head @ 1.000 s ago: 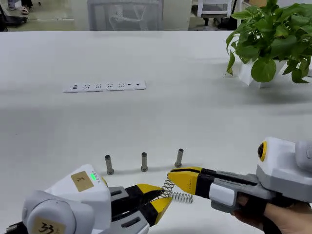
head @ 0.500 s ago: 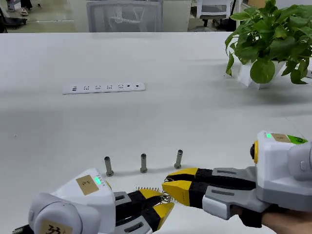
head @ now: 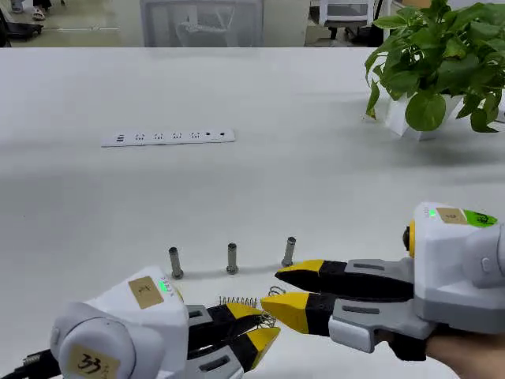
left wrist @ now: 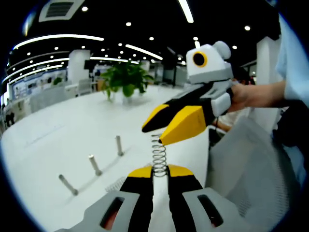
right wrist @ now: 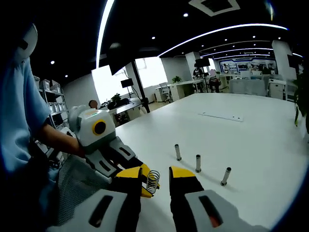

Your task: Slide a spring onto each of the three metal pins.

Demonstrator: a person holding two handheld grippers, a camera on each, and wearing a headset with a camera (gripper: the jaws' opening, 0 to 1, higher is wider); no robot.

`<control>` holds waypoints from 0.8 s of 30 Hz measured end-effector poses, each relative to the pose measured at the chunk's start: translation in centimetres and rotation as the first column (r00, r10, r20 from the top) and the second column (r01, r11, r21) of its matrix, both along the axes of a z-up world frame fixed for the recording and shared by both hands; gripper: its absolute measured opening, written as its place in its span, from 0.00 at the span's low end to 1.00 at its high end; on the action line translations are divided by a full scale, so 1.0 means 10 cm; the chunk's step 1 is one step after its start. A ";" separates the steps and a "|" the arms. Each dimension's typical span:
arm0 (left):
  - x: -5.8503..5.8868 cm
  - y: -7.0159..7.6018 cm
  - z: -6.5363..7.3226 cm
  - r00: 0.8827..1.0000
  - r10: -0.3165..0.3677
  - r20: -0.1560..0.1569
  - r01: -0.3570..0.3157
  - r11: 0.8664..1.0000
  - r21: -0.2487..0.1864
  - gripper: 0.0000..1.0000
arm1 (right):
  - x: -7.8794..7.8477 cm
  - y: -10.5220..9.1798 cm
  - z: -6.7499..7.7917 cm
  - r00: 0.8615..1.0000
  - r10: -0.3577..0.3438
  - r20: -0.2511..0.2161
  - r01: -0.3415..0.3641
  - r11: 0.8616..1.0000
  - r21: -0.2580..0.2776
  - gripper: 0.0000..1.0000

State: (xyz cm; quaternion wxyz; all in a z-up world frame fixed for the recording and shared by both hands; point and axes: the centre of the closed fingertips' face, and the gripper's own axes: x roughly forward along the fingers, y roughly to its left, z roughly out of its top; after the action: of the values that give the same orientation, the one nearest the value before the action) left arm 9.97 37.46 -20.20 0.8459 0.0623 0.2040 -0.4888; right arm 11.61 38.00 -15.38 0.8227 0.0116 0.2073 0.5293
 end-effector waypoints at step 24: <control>-0.15 0.08 -0.12 0.976 -0.215 0.031 0.207 0.964 0.165 0.09 | -0.33 0.08 -0.23 0.829 0.559 0.035 -0.475 0.735 -0.484 0.22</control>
State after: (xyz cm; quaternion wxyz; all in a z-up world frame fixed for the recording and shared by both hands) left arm 8.51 38.30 -21.44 0.7860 0.1633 0.2144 -0.5564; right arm 8.32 38.78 -17.63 0.6364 -0.2871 0.2461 0.6723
